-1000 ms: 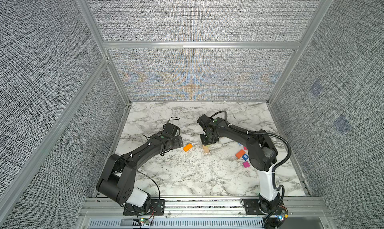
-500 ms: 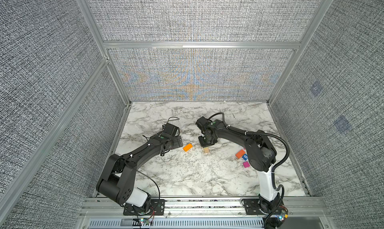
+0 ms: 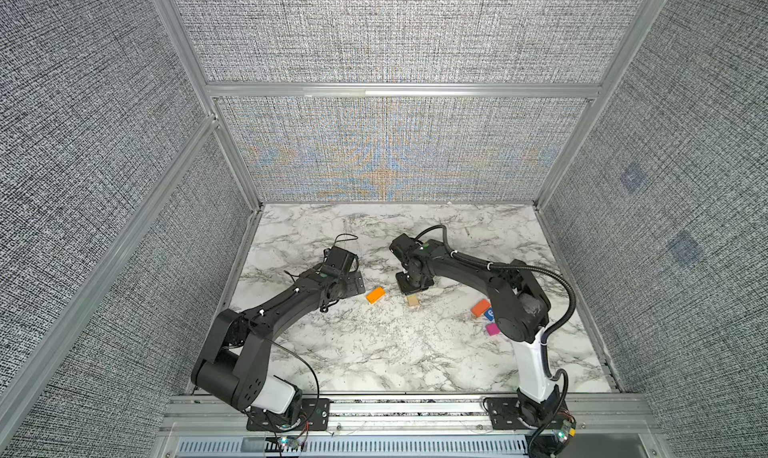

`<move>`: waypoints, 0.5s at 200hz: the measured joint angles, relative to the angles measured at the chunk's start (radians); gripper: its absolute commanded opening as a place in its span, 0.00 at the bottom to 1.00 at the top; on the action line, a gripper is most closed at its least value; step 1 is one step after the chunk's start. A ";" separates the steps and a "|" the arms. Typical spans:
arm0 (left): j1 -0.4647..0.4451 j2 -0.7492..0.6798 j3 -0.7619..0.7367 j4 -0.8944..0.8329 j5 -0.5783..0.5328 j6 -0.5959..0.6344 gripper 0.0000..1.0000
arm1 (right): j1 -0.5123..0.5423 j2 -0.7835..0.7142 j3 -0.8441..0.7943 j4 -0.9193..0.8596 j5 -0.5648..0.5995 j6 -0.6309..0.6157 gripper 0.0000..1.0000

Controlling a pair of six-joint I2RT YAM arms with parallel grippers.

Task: Build the wood block tower
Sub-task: 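Lower the lime-green cube onto the wooden block and open the right gripper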

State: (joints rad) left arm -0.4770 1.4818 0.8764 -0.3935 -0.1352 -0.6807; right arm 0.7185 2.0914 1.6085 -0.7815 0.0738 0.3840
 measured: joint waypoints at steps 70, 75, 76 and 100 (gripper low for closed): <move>0.000 0.000 0.000 0.000 -0.001 0.000 0.99 | -0.003 -0.001 0.001 -0.006 0.007 0.003 0.31; 0.000 0.000 0.000 0.000 -0.001 0.000 0.99 | -0.003 -0.001 0.001 -0.006 0.007 0.003 0.31; 0.000 -0.001 0.000 0.000 -0.001 0.000 0.99 | -0.003 -0.001 0.001 -0.006 0.007 0.003 0.31; 0.000 -0.001 0.000 0.000 -0.001 0.000 0.99 | -0.002 -0.001 0.000 -0.006 0.000 0.009 0.31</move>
State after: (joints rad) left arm -0.4770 1.4807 0.8764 -0.3935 -0.1364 -0.6807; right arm 0.7162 2.0907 1.6081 -0.7872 0.0742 0.3927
